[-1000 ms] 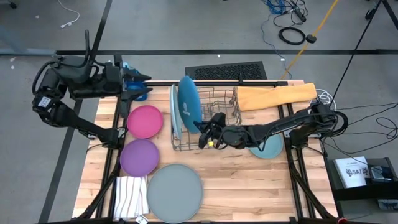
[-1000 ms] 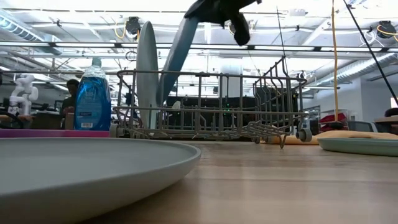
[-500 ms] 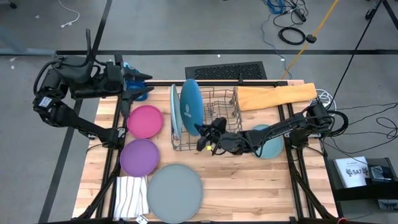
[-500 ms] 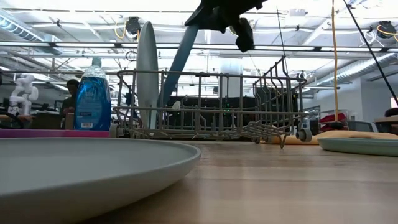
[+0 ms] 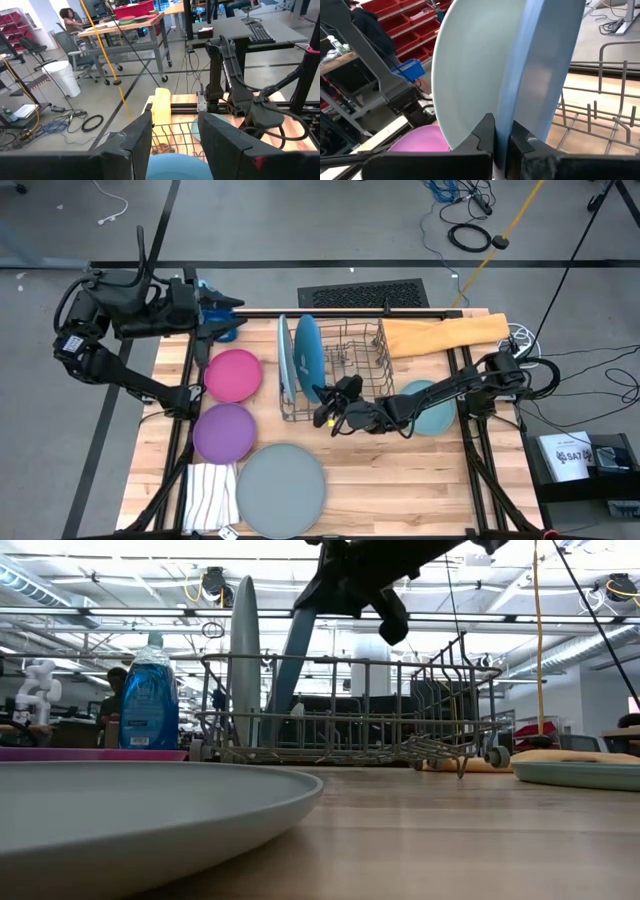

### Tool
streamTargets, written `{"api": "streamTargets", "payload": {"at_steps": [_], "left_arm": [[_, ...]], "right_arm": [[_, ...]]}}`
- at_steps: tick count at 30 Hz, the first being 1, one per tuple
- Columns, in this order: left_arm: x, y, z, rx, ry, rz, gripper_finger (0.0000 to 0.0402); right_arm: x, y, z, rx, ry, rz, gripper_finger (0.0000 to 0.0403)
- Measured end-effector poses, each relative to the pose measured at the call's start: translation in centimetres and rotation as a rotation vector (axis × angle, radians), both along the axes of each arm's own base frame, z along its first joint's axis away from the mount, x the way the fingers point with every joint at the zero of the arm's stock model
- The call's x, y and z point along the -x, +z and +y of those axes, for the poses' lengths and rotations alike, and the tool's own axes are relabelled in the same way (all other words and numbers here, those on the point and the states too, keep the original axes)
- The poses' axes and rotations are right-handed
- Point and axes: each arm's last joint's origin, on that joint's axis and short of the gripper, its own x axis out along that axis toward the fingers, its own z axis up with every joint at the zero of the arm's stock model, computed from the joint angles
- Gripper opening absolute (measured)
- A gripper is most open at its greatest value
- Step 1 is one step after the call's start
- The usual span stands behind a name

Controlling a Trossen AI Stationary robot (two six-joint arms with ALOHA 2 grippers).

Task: Sort dishes
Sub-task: Put the blue plate into the dish rack, then put the gray plate into the dish rack

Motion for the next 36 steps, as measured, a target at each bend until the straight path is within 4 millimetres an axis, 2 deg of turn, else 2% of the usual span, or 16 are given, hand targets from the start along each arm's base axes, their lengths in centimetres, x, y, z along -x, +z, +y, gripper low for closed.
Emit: {"api": "streamTargets", "payload": {"at_steps": [8,14,18,28,36], "left_arm": [[0.0,0.0,0.0,0.0,0.0,0.0,0.0162],[0.0,0.0,0.0,0.0,0.0,-0.001,0.0162],[0.0,0.0,0.0,0.0,0.0,-0.001,0.0162],[0.0,0.0,0.0,0.0,0.0,-0.001,0.0162],[0.0,0.0,0.0,0.0,0.0,-0.001,0.0162]], "right_arm": [[-0.2,-0.3,-0.2,0.011,0.004,0.015,0.001],[-0.5,-0.3,-0.7,0.047,0.091,0.053,0.0021],[-0.6,-0.2,-0.8,0.077,0.146,0.074,0.005],[-1.0,0.0,-1.5,0.103,0.271,0.078,0.0151],[-1.3,-0.1,-2.3,0.14,0.368,0.106,0.0187]]}}
